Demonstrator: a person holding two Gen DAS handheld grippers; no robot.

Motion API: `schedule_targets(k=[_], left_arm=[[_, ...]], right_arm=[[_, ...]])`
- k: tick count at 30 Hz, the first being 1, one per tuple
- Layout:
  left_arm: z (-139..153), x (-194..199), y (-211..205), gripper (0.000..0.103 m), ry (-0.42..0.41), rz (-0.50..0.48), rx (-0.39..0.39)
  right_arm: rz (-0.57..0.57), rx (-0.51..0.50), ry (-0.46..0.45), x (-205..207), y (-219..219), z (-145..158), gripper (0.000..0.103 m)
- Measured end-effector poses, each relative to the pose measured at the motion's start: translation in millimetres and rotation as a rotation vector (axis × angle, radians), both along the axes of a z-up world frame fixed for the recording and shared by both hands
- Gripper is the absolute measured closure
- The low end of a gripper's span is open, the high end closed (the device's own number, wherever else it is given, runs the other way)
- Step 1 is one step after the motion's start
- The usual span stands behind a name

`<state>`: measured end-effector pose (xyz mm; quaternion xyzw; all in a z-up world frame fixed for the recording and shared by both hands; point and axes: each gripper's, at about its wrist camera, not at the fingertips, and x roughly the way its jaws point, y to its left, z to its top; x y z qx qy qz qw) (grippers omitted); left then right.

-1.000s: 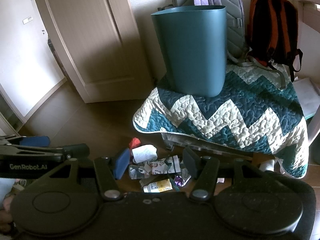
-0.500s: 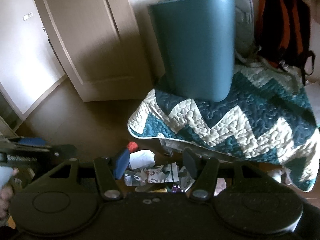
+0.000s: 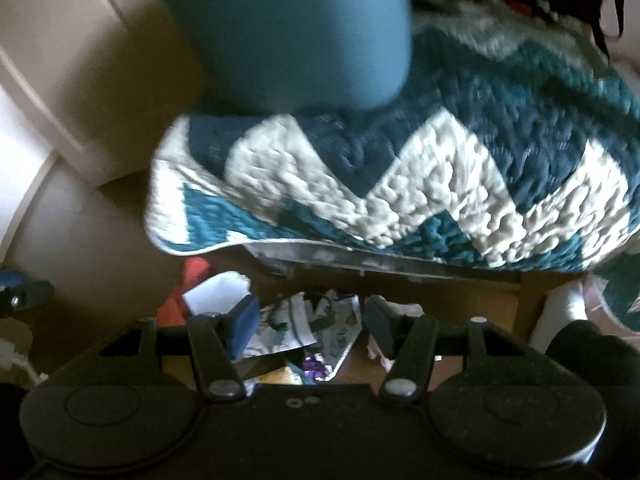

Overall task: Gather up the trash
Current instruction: 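Grasp the white-green tote bag with the left tool while the right tool grasps the pink mesh bag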

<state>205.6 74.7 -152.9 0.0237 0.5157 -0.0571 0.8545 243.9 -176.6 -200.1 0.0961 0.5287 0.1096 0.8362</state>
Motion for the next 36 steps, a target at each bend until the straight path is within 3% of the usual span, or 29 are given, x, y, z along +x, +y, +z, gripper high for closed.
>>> schedule_targets(k=[4,10,13,20,27,36], left_arm=[[-41.1,34.4,-20.2,0.002,0.060,-0.144,0.030],[-116.8,65.1,-51.2,0.002,0.144,-0.387,0.179],[-156.9,73.4,-60.4,0.002,0.196,-0.470,0.212],[-234.5,90.5,-70.4,0.002,0.314,-0.504,0.203],[-302.6,97.0,-81.4,0.002,0.308,-0.563,0.310],[-355.5,97.2,-89.5,0.003,0.348,-0.621,0.341]], right_arm=[[-0.017,-0.021,0.068,22.8,-0.4,-48.4,0.044],[-0.018,-0.099,0.162,44.8,4.8,-119.7,0.044],[-0.005,-0.128,0.191,50.7,5.5,-150.9,0.044],[0.069,-0.176,0.257,56.1,12.5,-206.5,0.044],[0.186,-0.273,0.275,70.5,27.7,-254.6,0.044],[0.249,-0.323,0.326,75.0,25.9,-294.4,0.044]])
